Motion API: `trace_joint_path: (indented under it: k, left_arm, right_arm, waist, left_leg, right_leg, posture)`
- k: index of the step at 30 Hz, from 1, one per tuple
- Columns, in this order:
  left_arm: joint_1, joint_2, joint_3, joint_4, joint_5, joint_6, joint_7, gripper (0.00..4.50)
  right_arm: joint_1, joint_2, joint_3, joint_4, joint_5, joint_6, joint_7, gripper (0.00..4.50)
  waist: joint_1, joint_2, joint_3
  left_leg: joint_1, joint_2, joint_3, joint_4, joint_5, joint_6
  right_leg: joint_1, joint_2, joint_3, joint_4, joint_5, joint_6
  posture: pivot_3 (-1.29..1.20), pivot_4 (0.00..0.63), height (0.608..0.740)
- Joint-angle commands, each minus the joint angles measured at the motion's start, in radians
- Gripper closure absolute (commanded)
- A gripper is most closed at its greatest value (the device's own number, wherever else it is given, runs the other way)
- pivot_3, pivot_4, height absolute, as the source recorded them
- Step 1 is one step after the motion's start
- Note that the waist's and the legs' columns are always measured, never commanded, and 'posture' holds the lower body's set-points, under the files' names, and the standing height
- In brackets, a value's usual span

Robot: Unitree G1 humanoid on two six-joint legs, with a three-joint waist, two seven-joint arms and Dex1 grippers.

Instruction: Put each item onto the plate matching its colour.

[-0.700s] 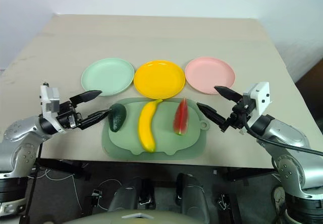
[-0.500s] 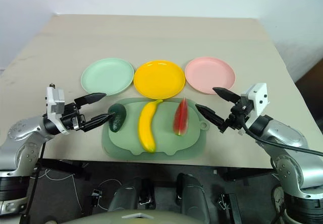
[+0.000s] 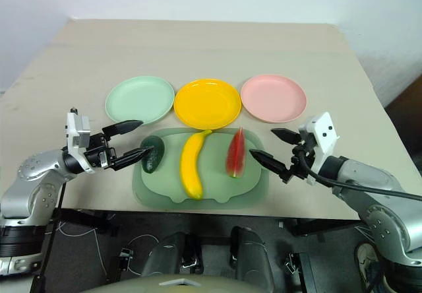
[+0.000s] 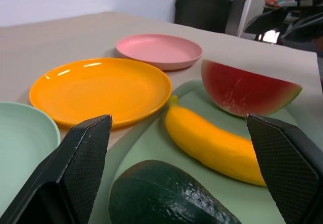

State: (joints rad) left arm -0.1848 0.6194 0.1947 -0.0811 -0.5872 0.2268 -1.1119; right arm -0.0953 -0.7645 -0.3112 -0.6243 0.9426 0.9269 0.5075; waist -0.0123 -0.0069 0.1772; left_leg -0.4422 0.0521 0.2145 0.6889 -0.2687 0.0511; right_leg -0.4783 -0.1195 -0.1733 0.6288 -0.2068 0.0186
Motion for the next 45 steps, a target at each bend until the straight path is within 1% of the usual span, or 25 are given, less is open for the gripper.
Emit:
trace_joint_path:
  k: [1, 4, 8, 11, 13, 16, 18, 23, 28, 33, 37, 45]
  left_arm:
    - [-0.019, -0.002, -0.017, 0.0, 0.023, -0.046, -0.019, 0.04]
    - [-0.03, -0.003, -0.022, 0.005, 0.021, -0.048, -0.023, 0.04]
    - [-0.045, -0.011, -0.034, 0.027, 0.034, -0.062, -0.026, 0.04]
    - [-0.06, -0.015, -0.033, 0.052, 0.041, -0.076, -0.035, 0.04]
    - [-0.07, -0.025, -0.041, 0.058, 0.047, -0.084, -0.031, 0.04]
    - [-0.075, -0.037, -0.053, 0.055, 0.054, -0.091, -0.026, 0.04]
    - [-0.069, -0.04, -0.06, 0.048, 0.058, -0.097, -0.032, 0.04]
    - [-0.064, -0.039, -0.051, 0.033, 0.052, -0.094, -0.018, 0.04]
    - [-0.064, -0.039, -0.051, 0.028, 0.056, -0.093, -0.002, 0.04]
    - [-0.061, -0.041, -0.051, 0.017, 0.053, -0.091, 0.014, 0.04]
    - [-0.053, -0.04, -0.05, 0.017, 0.053, -0.095, 0.016, 0.04]
    - [-0.056, -0.039, -0.044, 0.049, 0.061, -0.119, 0.012, 0.04]
  right_arm:
    - [-0.089, -0.018, -0.018, -0.001, 0.163, 0.139, -0.118, 0.0]
    - [-0.169, -0.021, -0.008, 0.035, 0.295, 0.229, -0.214, 0.0]
    - [-0.248, -0.013, 0.037, 0.079, 0.422, 0.299, -0.341, 0.0]
    - [-0.316, 0.014, 0.125, 0.159, 0.587, 0.32, -0.567, 0.0]
    - [-0.337, 0.016, 0.168, 0.192, 0.643, 0.32, -0.653, 0.0]
    - [-0.344, 0.004, 0.224, 0.224, 0.674, 0.316, -0.724, 0.0]
    - [-0.355, 0.004, 0.264, 0.244, 0.676, 0.324, -0.755, 0.0]
    - [-0.398, 0.016, 0.32, 0.304, 0.657, 0.334, -0.797, 0.0]
    - [-0.455, 0.053, 0.407, 0.365, 0.532, 0.377, -0.81, 0.0]
    - [-0.494, 0.088, 0.424, 0.408, 0.454, 0.431, -0.816, 0.0]
    - [-0.519, 0.109, 0.429, 0.401, 0.402, 0.47, -0.775, 0.0]
    - [-0.54, 0.091, 0.507, 0.319, 0.217, 0.556, -0.65, 0.0]
  waist:
    - [0.0, 0.0, 0.0]
    - [0.0, 0.0, 0.0]
    - [0.0, 0.0, 0.0]
    - [-0.001, 0.0, 0.0]
    - [-0.001, 0.0, 0.0]
    - [0.0, 0.0, 0.0]
    - [-0.001, 0.0, 0.0]
    - [-0.002, 0.0, 0.0]
    - [-0.003, 0.0, 0.0]
    - [-0.002, 0.0, 0.0]
    - [-0.002, 0.0, -0.001]
    - [-0.003, 0.0, -0.001]
  left_leg:
    - [0.0, 0.0, 0.0, 0.0, 0.0, 0.0]
    - [0.0, 0.0, 0.0, 0.0, 0.0, 0.0]
    - [0.0, 0.0, 0.0, 0.0, 0.0, 0.0]
    - [0.0, 0.0, 0.0, 0.0, 0.0, 0.0]
    - [0.0, 0.0, 0.001, 0.0, 0.0, 0.0]
    - [-0.001, 0.0, 0.001, 0.0, 0.0, 0.0]
    - [-0.001, 0.0, 0.001, 0.0, 0.0, 0.0]
    - [0.0, 0.0, 0.001, 0.0, 0.001, -0.001]
    - [0.0, 0.0, 0.001, 0.0, 0.001, -0.001]
    - [0.0, 0.0, 0.001, 0.0, 0.001, -0.001]
    - [0.0, 0.0, 0.001, 0.0, 0.001, -0.001]
    - [0.0, 0.0, 0.001, 0.0, 0.001, -0.001]
  right_leg:
    - [0.0, 0.0, 0.0, 0.0, 0.0, 0.0]
    - [0.0, 0.0, 0.0, 0.0, 0.002, -0.003]
    - [0.0, 0.0, 0.0, 0.0, 0.002, -0.003]
    - [0.0, 0.0, 0.0, 0.0, 0.002, -0.003]
    - [0.0, 0.0, 0.0, 0.0, 0.002, -0.003]
    - [0.0, 0.0, 0.0, 0.0, 0.002, -0.003]
    - [0.0, 0.0, 0.0, 0.0, 0.004, 0.0]
    - [0.0, 0.001, 0.0, 0.001, 0.004, 0.0]
    - [0.0, 0.001, 0.0, 0.001, 0.004, 0.0]
    - [0.0, 0.001, 0.0, 0.002, 0.004, 0.0]
    - [0.0, 0.001, 0.0, 0.001, 0.004, 0.0]
    - [0.0, 0.001, 0.0, 0.002, 0.004, 0.0]
  posture:
    - [0.0, 0.15, 0.696]
    - [0.0, 0.15, 0.696]
    - [0.0, 0.15, 0.696]
    - [0.0, 0.15, 0.696]
    - [0.0, 0.15, 0.696]
    - [0.0, 0.15, 0.696]
    - [0.0, 0.15, 0.696]
    - [0.0, 0.15, 0.696]
    - [0.0, 0.15, 0.696]
    - [0.0, 0.15, 0.696]
    - [0.0, 0.15, 0.696]
    - [0.0, 0.15, 0.696]
